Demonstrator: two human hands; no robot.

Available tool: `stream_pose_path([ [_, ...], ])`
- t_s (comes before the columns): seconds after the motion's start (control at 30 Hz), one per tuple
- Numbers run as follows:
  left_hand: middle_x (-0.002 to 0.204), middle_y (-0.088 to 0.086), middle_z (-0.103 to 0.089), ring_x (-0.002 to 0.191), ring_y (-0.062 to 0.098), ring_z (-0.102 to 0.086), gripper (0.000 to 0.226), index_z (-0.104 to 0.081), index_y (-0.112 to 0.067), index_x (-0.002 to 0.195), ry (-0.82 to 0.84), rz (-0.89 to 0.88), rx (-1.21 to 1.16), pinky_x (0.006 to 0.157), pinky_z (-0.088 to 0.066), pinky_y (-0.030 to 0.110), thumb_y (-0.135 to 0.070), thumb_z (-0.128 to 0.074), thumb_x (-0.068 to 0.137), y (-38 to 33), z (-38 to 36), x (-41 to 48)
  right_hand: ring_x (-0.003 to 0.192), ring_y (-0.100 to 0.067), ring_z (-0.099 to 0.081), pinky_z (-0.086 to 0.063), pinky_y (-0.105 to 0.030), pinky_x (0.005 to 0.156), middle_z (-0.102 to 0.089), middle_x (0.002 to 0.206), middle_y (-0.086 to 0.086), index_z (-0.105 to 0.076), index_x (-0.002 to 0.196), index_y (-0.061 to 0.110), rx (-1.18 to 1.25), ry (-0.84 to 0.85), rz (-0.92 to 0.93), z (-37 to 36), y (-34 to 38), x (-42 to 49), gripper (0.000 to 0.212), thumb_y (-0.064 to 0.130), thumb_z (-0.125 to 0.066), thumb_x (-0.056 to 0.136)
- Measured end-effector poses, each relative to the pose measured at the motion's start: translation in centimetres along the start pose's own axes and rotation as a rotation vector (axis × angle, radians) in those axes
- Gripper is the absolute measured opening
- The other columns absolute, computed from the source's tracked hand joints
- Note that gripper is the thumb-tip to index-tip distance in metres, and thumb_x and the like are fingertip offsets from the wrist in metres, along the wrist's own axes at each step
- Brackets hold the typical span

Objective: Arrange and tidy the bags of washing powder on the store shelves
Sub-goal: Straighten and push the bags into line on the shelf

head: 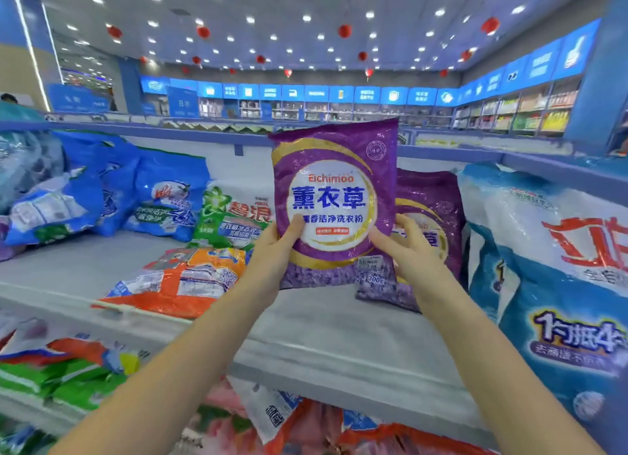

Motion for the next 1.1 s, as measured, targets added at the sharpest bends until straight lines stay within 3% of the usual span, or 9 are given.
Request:
stream_pose_path([
  [0.13,0.099,-0.004,-0.069,0.094,0.014,-0.066,0.006,-0.059,-0.028,0.095,0.107,0.021,0.011,0.089,-0.052,0.035,-0.032,-0.054,0.094,-0.7,0.7,4.5,0.118,-0.017,-0.054,-0.042,-0.042,0.103,-0.058,0.129,0.000,-0.039,0.136,0.015,-0.226,-0.055,-0.035,-1.7,-1.9,2.6,0.082,0.040,-0.078,0.069],
  [0.2,0.101,-0.001,-0.067,0.090,0.013,-0.065,0.006,-0.058,-0.026,0.097,0.166,0.047,0.013,0.090,-0.051,0.036,-0.030,-0.053,0.094,-0.7,1.1,6.2,0.108,-0.014,-0.057,-0.050,-0.033,0.086,-0.060,0.123,0.000,-0.043,0.130,0.013,-0.267,-0.097,-0.034,-2.4,-2.3,3.9,0.070,0.035,-0.077,0.073],
  [0.27,0.104,0.002,-0.066,0.087,0.014,-0.064,0.015,-0.056,-0.022,0.107,0.202,0.110,0.027,0.089,-0.051,0.036,-0.031,-0.053,0.094,-0.4,1.7,7.6,0.090,-0.009,-0.056,-0.042,-0.019,0.064,-0.063,0.115,-0.001,-0.047,0.121,0.013,-0.333,-0.116,-0.034,-3.2,-2.5,4.8,0.050,0.024,-0.073,0.081],
  [0.37,0.111,0.005,-0.064,0.086,0.017,-0.063,0.029,-0.054,-0.015,0.121,0.233,0.208,0.019,0.080,-0.051,0.033,-0.028,-0.053,0.095,0.4,2.3,8.9,0.095,-0.015,-0.058,-0.043,-0.025,0.078,-0.063,0.111,-0.004,-0.049,0.116,0.009,-0.423,-0.159,-0.070,-3.8,-3.2,5.5,0.041,0.017,-0.072,0.082],
  [0.5,0.115,0.007,-0.065,0.081,0.017,-0.063,0.031,-0.056,-0.009,0.123,0.256,0.296,0.070,0.058,-0.053,0.024,-0.015,-0.058,0.093,2.3,3.3,9.6,0.109,-0.021,-0.057,-0.046,-0.034,0.094,-0.060,0.114,-0.001,-0.043,0.121,0.009,-0.531,-0.152,-0.146,-4.0,-4.1,5.3,0.055,0.011,-0.075,0.076],
  [0.6,0.121,0.012,-0.063,0.086,0.022,-0.061,0.036,-0.051,-0.007,0.128,0.231,0.363,0.058,0.062,-0.049,0.030,-0.009,-0.057,0.093,3.2,3.6,10.2,0.116,-0.018,-0.049,-0.039,-0.025,0.093,-0.052,0.122,-0.001,-0.035,0.130,0.009,-0.644,-0.127,-0.150,-4.5,-4.1,5.1,0.067,0.011,-0.076,0.077],
  [0.73,0.124,0.017,-0.060,0.087,0.025,-0.059,0.036,-0.047,-0.002,0.130,0.186,0.367,0.015,0.066,-0.049,0.032,-0.004,-0.052,0.095,3.7,3.5,10.8,0.121,-0.021,-0.047,-0.032,-0.017,0.084,-0.048,0.130,-0.006,-0.030,0.134,0.007,-0.725,-0.145,-0.132,-5.3,-4.2,5.2,0.067,0.012,-0.071,0.082],
  [0.83,0.125,0.017,-0.059,0.093,0.026,-0.059,0.037,-0.044,-0.004,0.132,0.164,0.384,-0.001,0.076,-0.048,0.038,-0.007,-0.051,0.096,4.3,3.4,10.9,0.122,-0.023,-0.049,-0.035,-0.019,0.085,-0.050,0.132,-0.005,-0.028,0.137,0.011,-0.713,-0.174,-0.102,-5.6,-4.4,5.2,0.071,0.010,-0.072,0.080],
  [1.1,0.107,0.008,-0.063,0.082,0.021,-0.062,0.039,-0.045,-0.008,0.130,0.157,0.402,-0.013,0.063,-0.050,0.031,-0.013,-0.055,0.093,4.7,3.1,10.6,0.122,-0.026,-0.051,-0.044,-0.034,0.098,-0.051,0.136,-0.008,-0.016,0.146,0.011,-0.751,-0.220,-0.101,-6.0,-4.4,5.2,0.088,0.012,-0.073,0.079],
])
Point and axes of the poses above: each hand's wrist, its own x-axis towards the middle knuckle, its own z-axis out of the back of the hand, y = z × x, the point moved 1 cm from there along x, towards the middle knuckle
